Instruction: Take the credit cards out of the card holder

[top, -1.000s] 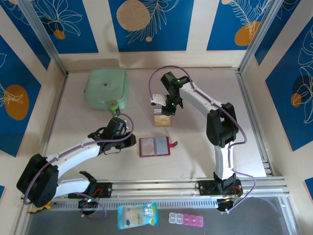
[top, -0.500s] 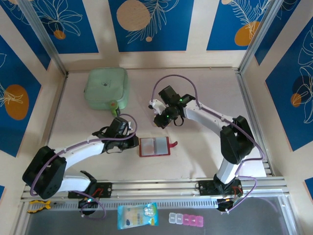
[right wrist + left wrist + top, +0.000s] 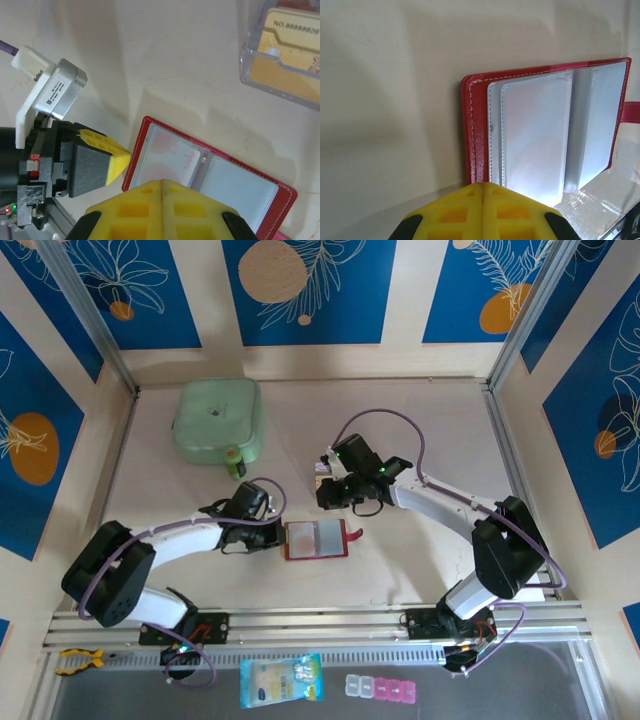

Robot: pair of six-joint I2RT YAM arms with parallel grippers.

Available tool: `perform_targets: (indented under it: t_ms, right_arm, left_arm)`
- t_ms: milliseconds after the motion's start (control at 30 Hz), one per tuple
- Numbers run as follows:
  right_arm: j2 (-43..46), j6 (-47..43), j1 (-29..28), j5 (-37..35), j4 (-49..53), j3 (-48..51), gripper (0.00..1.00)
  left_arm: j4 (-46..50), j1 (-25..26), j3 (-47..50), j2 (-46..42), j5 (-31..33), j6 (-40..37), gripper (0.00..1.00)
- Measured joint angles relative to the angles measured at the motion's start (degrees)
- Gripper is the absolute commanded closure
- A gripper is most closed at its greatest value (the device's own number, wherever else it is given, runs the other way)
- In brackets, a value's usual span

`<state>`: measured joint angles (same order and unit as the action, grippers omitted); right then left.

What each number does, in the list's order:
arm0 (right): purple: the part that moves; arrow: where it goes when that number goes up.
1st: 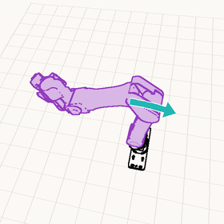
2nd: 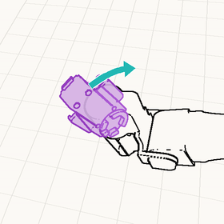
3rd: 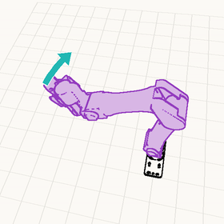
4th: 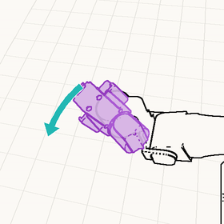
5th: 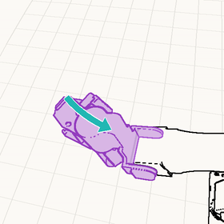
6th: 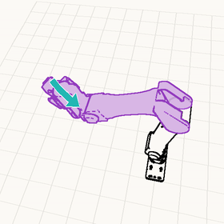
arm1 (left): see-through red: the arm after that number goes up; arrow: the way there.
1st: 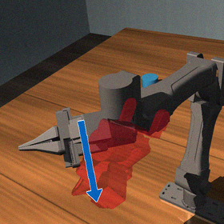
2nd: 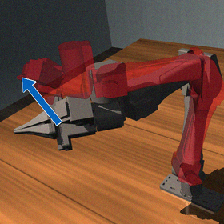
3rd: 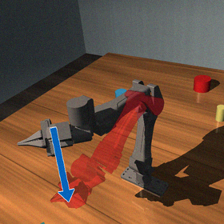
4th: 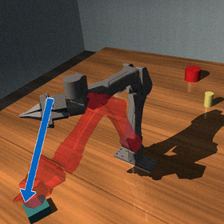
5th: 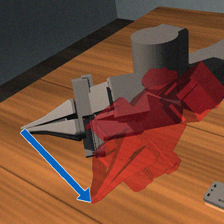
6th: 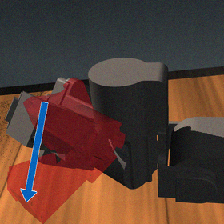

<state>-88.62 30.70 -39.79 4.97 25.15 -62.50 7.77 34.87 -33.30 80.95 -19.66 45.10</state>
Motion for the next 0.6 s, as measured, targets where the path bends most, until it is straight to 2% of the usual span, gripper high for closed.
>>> perform_targets:
  t_ms: [267,600]
  right_arm:
    - [-1.0,5.9,-0.3,4.3,-0.3,1.6,0.93]
    - [-4.2,10.1,-2.1,6.7,-1.6,3.0,0.76]
  left_arm:
    - [-1.2,0.1,0.0,2.3,-1.2,0.0,0.98]
    - [-1.4,0.2,0.0,2.9,-1.3,0.8,0.97]
